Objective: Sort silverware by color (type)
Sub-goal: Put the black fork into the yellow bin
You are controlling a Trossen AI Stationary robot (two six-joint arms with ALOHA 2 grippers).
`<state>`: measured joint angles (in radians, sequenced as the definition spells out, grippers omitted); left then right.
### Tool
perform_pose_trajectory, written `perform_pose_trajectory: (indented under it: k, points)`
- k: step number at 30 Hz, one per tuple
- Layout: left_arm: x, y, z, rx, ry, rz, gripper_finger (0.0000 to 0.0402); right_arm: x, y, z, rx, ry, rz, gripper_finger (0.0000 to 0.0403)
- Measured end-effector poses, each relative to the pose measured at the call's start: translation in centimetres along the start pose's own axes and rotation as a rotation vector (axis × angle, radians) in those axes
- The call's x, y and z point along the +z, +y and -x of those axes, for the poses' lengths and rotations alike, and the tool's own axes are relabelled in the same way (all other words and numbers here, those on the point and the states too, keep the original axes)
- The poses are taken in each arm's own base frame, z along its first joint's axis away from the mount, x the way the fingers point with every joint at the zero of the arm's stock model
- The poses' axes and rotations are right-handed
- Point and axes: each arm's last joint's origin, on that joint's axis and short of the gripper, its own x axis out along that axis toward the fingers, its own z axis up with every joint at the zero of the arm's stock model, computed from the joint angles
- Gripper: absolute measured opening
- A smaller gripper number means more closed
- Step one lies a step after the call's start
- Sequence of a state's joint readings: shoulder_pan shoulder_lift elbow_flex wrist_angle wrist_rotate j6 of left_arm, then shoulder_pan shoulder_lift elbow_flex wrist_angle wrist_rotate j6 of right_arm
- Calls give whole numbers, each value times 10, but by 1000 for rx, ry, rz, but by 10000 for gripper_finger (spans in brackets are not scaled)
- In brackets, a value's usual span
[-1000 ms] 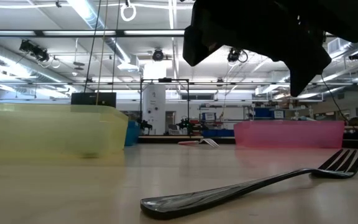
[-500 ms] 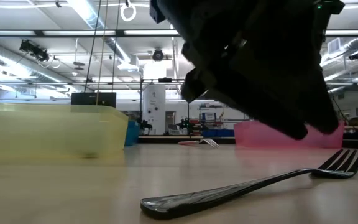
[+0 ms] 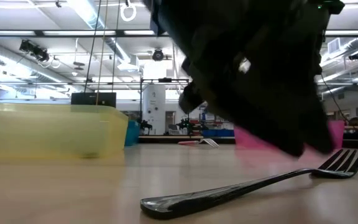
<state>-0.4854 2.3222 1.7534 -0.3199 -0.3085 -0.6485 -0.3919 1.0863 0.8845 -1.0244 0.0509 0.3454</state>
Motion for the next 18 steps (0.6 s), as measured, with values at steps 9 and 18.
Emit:
perform_pose_trajectory:
  k: [9, 18]
  points:
    - [-10, 3, -11, 27, 34, 8, 111, 0, 0, 0, 2, -4, 0, 77]
    - [-17, 12, -21, 110, 61, -10, 84, 0, 0, 0, 2, -5, 0, 77]
